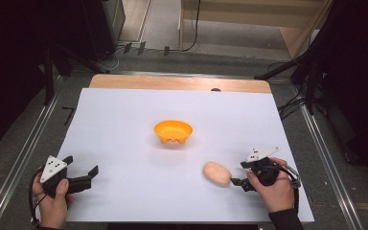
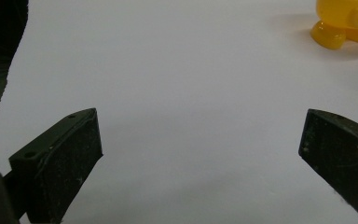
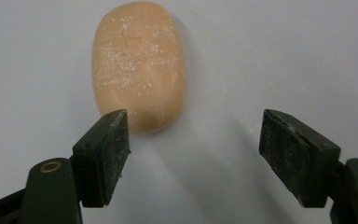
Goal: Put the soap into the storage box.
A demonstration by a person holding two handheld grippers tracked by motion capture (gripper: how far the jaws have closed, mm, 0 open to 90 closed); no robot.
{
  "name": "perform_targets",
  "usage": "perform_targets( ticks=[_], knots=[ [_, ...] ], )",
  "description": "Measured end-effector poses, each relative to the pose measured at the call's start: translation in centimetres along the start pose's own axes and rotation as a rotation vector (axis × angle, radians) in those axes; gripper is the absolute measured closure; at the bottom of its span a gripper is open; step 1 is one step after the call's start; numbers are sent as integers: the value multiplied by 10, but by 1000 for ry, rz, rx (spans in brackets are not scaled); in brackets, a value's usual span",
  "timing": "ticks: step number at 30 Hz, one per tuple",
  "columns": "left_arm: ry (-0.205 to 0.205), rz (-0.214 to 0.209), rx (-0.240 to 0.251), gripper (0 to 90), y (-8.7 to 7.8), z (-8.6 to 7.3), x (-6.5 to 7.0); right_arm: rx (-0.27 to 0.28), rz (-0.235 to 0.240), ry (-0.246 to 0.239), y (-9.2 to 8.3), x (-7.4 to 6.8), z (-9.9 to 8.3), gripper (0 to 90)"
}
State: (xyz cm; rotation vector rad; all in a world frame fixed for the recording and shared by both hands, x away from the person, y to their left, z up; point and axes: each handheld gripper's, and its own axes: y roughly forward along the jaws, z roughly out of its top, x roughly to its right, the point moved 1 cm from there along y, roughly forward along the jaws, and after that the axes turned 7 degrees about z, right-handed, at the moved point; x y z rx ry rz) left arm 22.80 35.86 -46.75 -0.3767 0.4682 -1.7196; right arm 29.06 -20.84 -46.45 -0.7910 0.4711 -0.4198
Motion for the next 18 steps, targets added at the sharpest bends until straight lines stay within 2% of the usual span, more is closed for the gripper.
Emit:
perform_targets(
  ticks=[9, 18],
  knots=[
    [12, 4, -3, 0, 0, 0, 1, -27, 14, -21, 9, -8, 16, 254],
    [15, 2, -3, 0, 0, 0, 1, -53, 36, -20, 19, -12, 25, 250]
  ],
)
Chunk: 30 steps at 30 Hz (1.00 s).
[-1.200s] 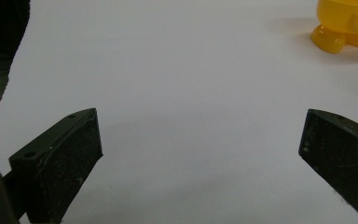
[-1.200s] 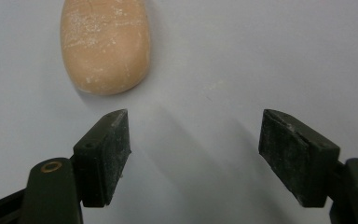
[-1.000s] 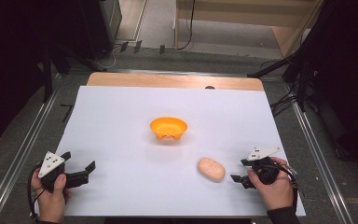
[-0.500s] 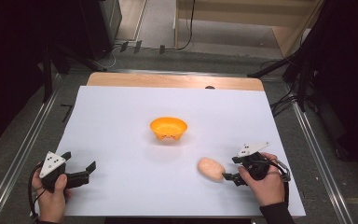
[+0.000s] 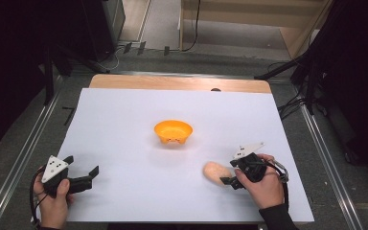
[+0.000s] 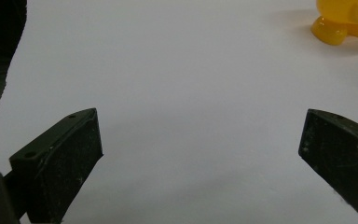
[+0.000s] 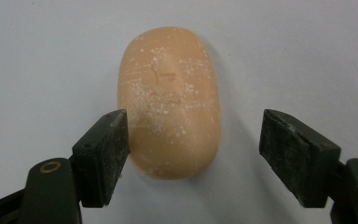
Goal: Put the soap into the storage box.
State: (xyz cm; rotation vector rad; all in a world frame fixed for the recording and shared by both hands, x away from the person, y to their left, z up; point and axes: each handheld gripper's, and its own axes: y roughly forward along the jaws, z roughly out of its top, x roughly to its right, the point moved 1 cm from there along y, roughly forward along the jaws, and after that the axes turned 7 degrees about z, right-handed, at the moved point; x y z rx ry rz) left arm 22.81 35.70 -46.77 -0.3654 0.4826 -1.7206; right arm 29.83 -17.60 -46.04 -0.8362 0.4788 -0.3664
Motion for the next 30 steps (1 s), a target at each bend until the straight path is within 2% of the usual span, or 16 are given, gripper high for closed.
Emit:
perform_targets(
  ticks=[6, 13, 16, 20, 30],
  knots=[
    [4, 2, -1, 0, 0, 0, 0, -29, 20, 15, 5, -3, 4, 250],
    [6, 5, -1, 0, 0, 0, 1, -63, 17, 25, 8, -4, 9, 250],
    [6, 5, 1, 0, 0, 0, 1, -90, 17, 30, 11, -4, 11, 251],
    [6, 4, 1, 0, 0, 0, 1, -156, 19, 31, 18, -7, 16, 257],
    [10, 4, 2, 0, 0, 0, 1, -203, -6, 37, 26, -10, 28, 270]
  ],
)
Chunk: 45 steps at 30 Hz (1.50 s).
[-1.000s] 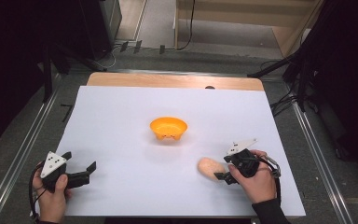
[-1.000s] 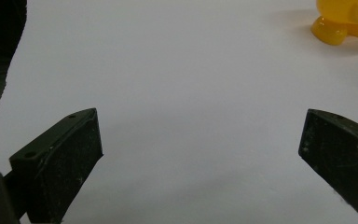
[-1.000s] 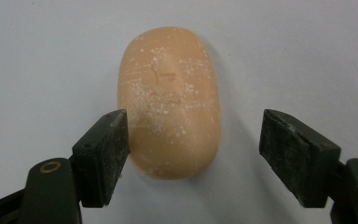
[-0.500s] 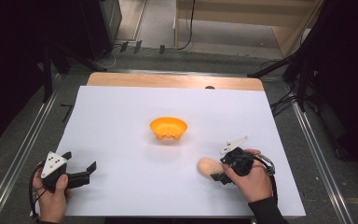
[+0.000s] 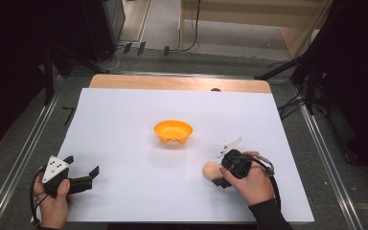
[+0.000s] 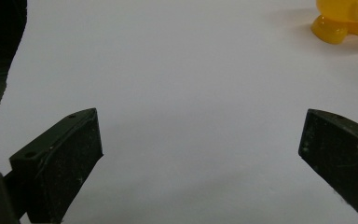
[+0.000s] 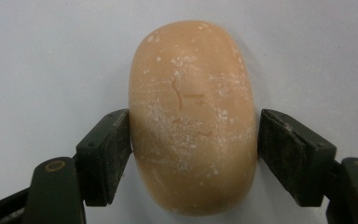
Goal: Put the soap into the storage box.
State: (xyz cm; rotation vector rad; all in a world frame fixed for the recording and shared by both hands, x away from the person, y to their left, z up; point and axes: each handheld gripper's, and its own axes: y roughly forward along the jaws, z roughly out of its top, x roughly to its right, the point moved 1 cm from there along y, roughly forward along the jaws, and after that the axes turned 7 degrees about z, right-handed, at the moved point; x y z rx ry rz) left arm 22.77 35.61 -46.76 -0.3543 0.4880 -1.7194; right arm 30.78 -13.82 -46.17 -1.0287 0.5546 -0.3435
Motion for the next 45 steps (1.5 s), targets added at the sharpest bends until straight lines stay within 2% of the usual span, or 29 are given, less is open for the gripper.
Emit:
perform_targets(
  ticks=[13, 18, 28, 30, 39, 45],
  knots=[
    [8, 3, -5, 0, 0, 0, 1, -38, -29, 0, 3, -3, 7, 294],
    [12, 3, -5, 0, 0, 0, 1, -59, -67, -15, 5, -7, 10, 328],
    [20, 4, -6, 0, 0, 0, 2, -73, -117, -39, 8, -12, 11, 331],
    [18, 4, -5, 0, 0, 0, 2, -71, -112, -38, 8, -12, 10, 332],
    [12, 2, -6, 0, 0, 0, 1, -70, -101, -84, 6, -8, 10, 334],
    [11, 3, -4, 0, 0, 0, 1, -62, -82, -106, -2, -7, 12, 334]
  ],
)
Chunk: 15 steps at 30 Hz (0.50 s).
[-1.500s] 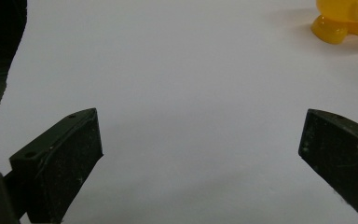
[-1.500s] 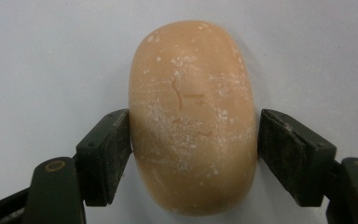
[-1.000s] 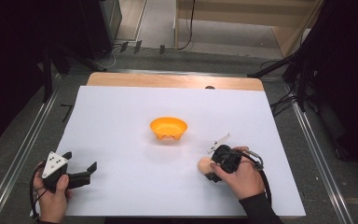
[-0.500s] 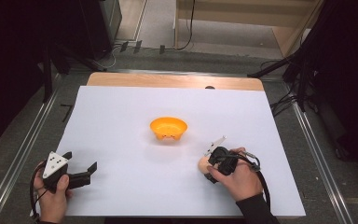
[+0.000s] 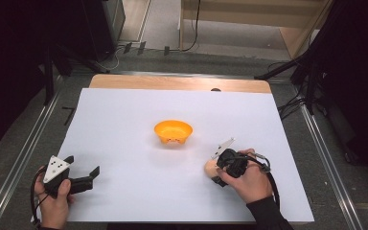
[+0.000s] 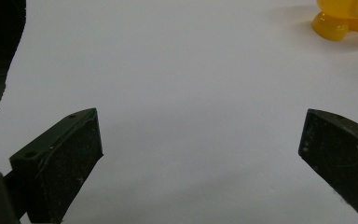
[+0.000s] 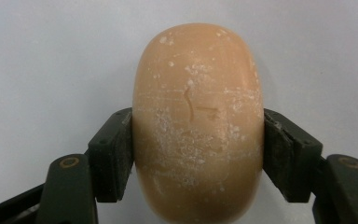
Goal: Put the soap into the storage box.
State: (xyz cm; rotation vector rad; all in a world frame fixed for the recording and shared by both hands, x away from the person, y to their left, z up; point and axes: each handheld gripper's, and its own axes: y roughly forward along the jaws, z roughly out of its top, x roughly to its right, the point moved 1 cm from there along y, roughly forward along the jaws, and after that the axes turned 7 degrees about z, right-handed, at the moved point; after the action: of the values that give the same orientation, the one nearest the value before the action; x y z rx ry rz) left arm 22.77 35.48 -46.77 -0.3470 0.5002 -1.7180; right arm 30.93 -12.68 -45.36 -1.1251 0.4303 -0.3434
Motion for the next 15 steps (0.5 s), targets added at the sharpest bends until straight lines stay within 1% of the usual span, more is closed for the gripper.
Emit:
perform_targets(
  ticks=[1, 5, 6, 8, 9, 11, 12, 13, 15],
  knots=[
    [-1, 0, -1, 0, 0, 0, 0, 9, 0, -16, -3, 0, 2, 333],
    [-6, -1, -3, 0, 0, 0, -1, 27, 4, -31, -7, 2, 6, 334],
    [-6, -1, -3, 0, 1, 0, -1, 23, 6, -29, -7, 2, 8, 333],
    [-4, -2, -2, 0, 0, 0, -1, 20, 3, -42, -8, 3, 11, 333],
    [-5, -1, 0, 0, 0, 0, -1, 22, 16, -45, -10, 4, 15, 334],
    [-6, -1, 1, 0, 0, 0, -1, 23, 21, -44, -11, 4, 16, 334],
    [-6, -1, 2, 0, 0, 0, -1, 31, 24, -56, -12, 4, 18, 334],
    [-7, 0, 2, 0, 0, 0, -1, 36, 26, -50, -13, 4, 20, 334],
    [-7, 0, 5, 0, 0, 0, -1, 40, 31, -57, -15, 5, 23, 334]
  ],
)
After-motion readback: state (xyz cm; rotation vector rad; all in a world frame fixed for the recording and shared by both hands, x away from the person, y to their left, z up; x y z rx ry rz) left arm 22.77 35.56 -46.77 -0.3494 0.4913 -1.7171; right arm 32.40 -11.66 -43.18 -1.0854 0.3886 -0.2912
